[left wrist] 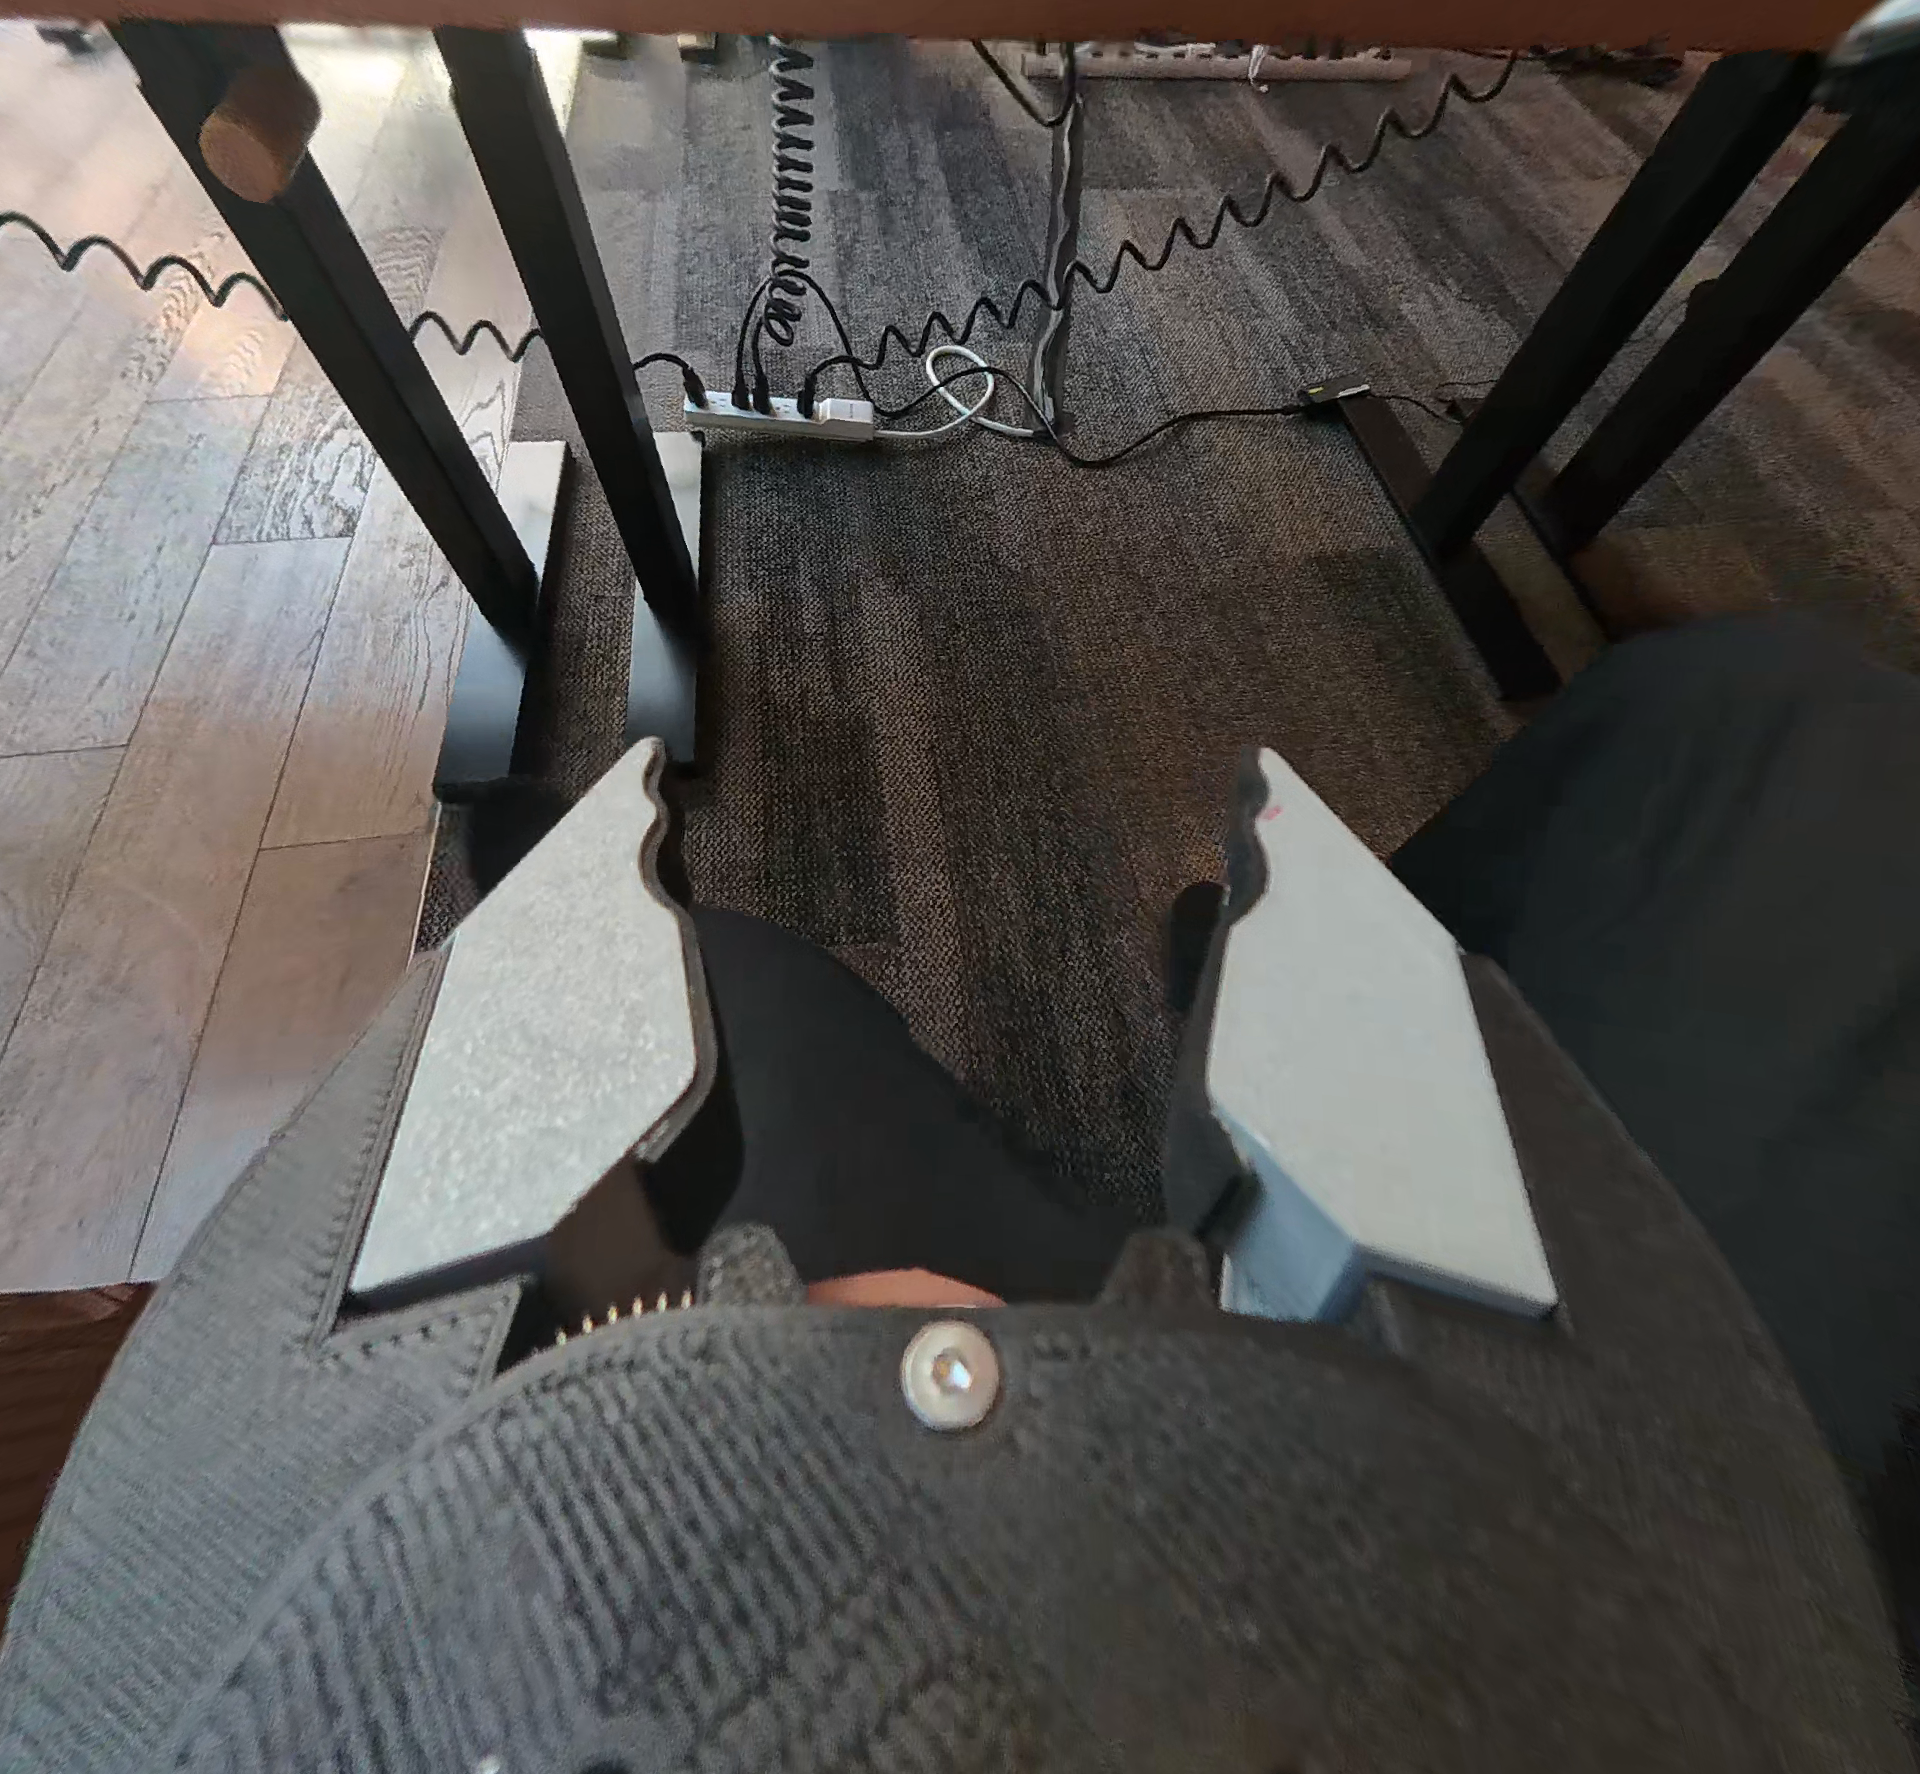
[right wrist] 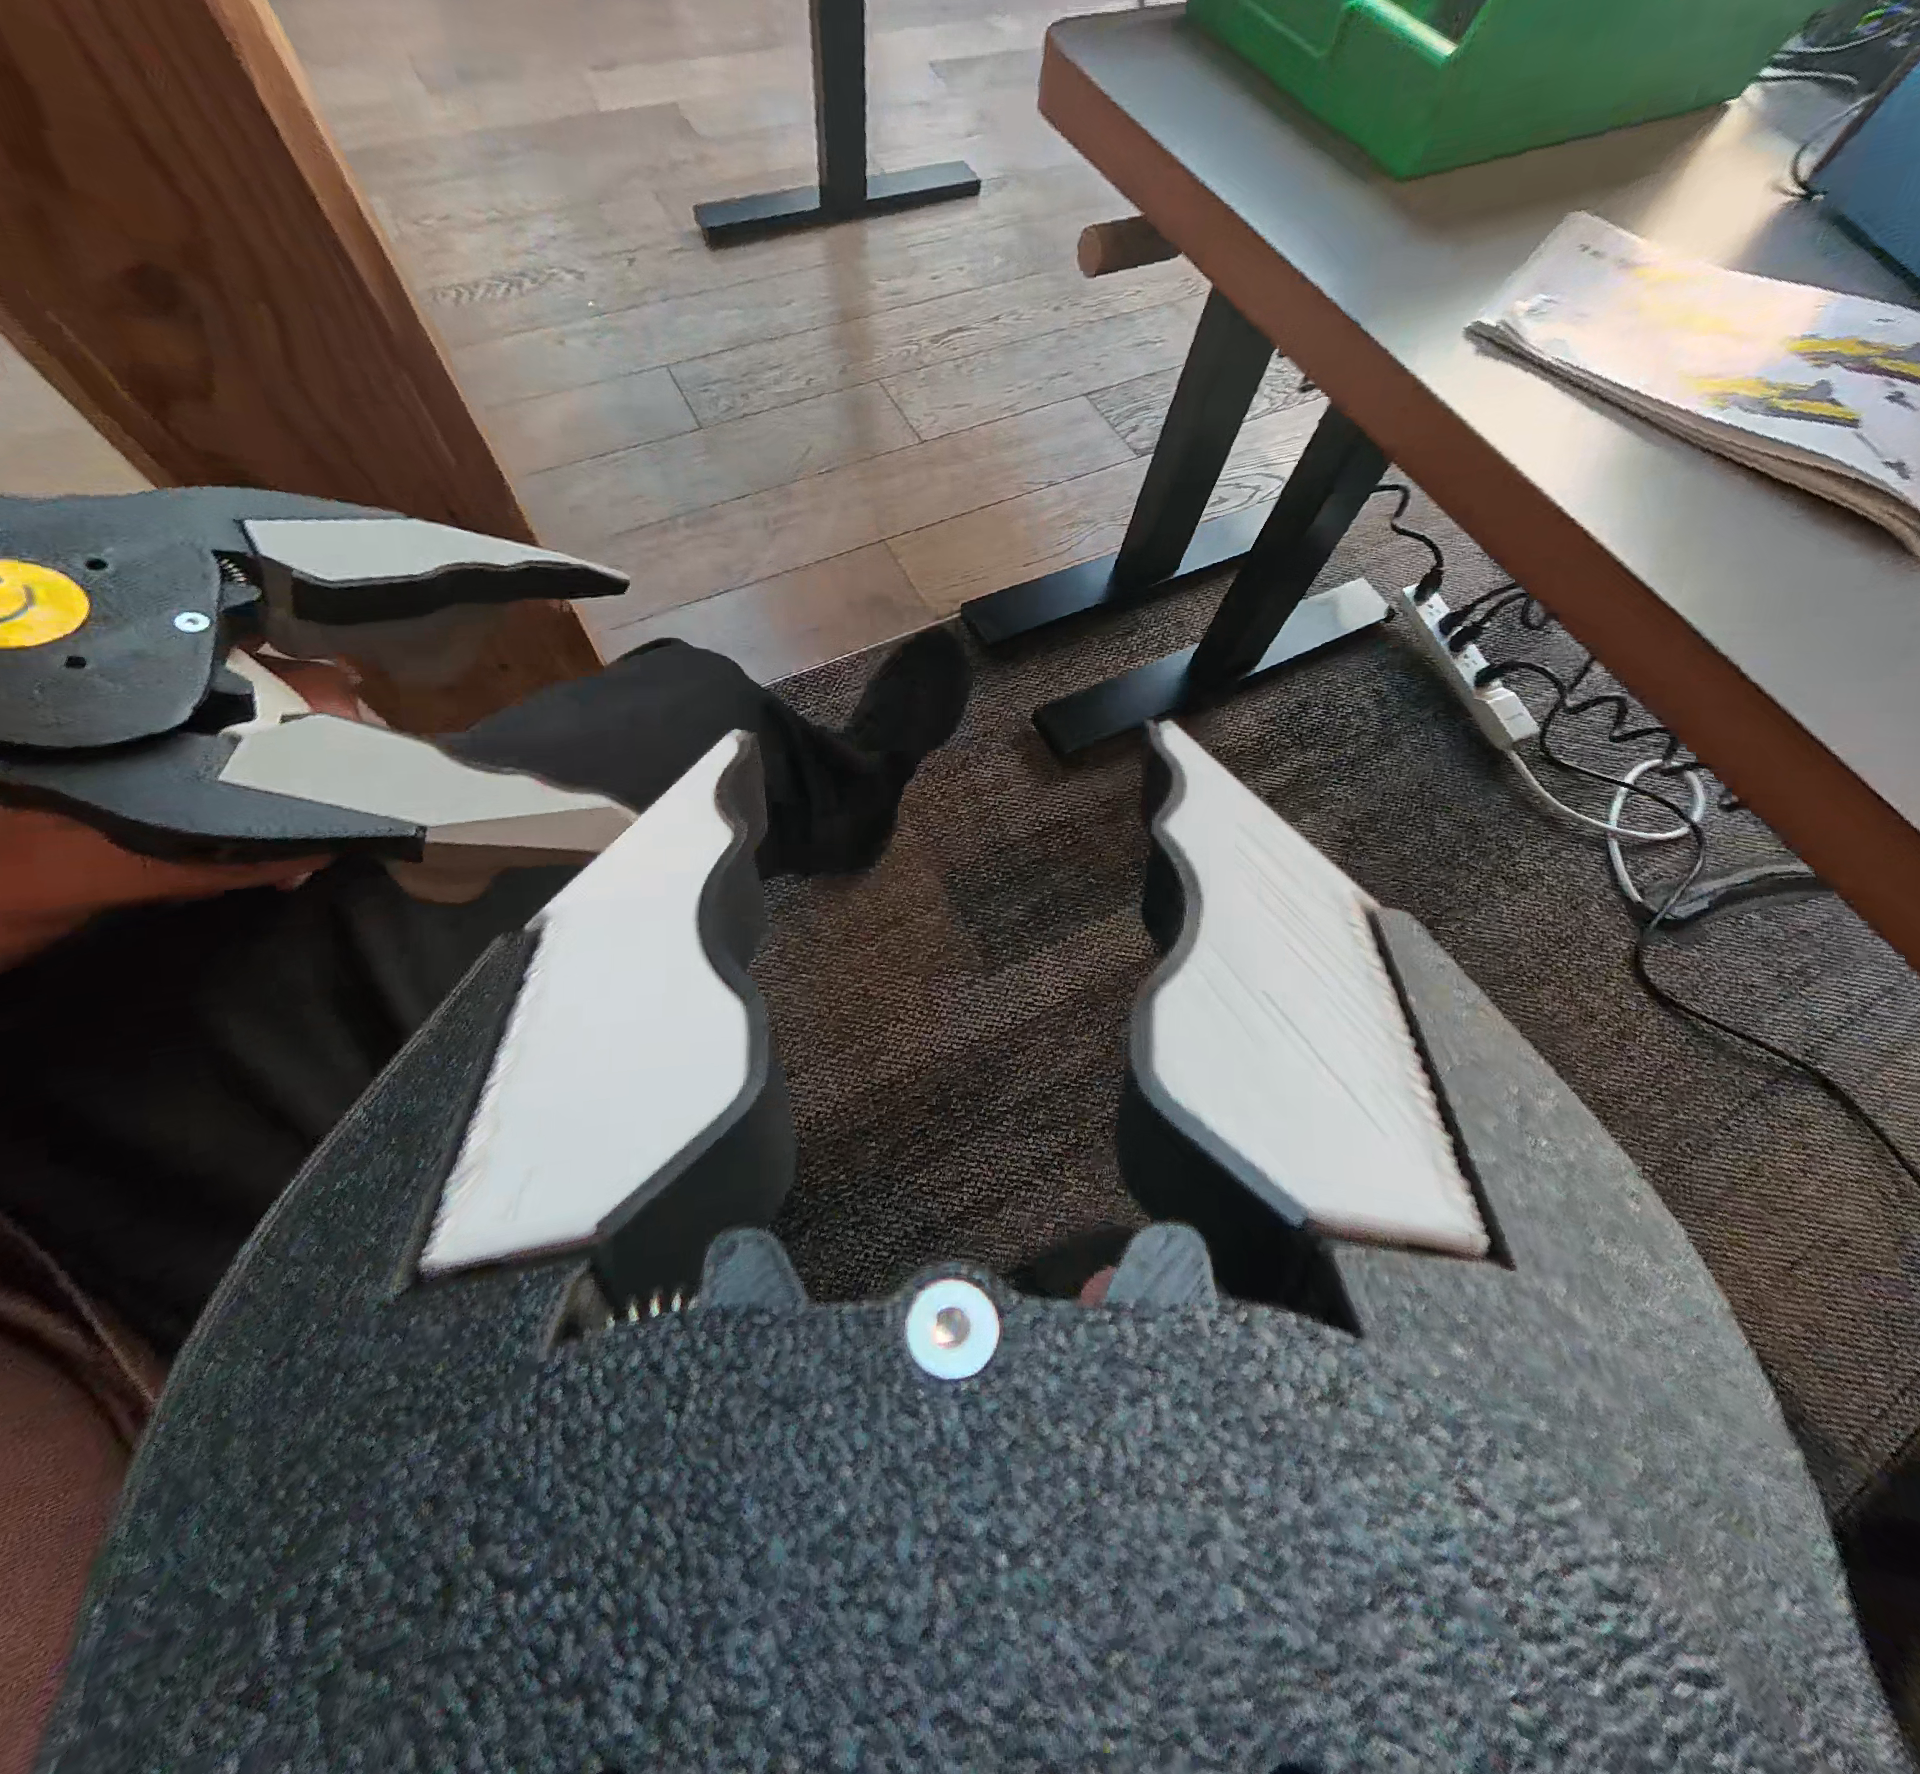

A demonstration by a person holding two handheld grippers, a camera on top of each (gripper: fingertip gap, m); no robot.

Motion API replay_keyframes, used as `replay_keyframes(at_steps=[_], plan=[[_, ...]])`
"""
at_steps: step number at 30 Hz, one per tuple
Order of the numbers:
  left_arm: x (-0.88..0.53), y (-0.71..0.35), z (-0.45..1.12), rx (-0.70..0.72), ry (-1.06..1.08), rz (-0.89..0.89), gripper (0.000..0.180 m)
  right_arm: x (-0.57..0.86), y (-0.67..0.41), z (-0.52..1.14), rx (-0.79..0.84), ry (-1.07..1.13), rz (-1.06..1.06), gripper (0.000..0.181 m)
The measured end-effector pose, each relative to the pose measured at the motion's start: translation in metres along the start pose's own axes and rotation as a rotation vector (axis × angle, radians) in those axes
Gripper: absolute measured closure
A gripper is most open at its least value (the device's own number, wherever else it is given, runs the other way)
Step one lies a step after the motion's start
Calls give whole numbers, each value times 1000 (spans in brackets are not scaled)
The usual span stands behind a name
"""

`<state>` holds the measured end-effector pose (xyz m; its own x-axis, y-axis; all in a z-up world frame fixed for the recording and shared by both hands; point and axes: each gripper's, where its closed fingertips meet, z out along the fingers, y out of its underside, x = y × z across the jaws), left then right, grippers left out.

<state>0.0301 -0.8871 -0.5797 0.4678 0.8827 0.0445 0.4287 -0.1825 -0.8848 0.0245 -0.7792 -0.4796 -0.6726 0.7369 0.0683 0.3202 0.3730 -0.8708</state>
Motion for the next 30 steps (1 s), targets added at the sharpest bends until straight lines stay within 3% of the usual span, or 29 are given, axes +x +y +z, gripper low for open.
replay_keyframes(at_steps=[6,10,18,30], plan=[[37,-37,-14,61,82,90,80,20,-12,-17,23,77,43,89],[55,-56,-14,84,126,159,80,28,-7,-30,14,162,49,84],[103,-28,-15,94,339,129,86,34,87,-73,-58,332,167,91],[184,7,21,-42,517,224,86,51,140,-134,-79,478,189,91]])
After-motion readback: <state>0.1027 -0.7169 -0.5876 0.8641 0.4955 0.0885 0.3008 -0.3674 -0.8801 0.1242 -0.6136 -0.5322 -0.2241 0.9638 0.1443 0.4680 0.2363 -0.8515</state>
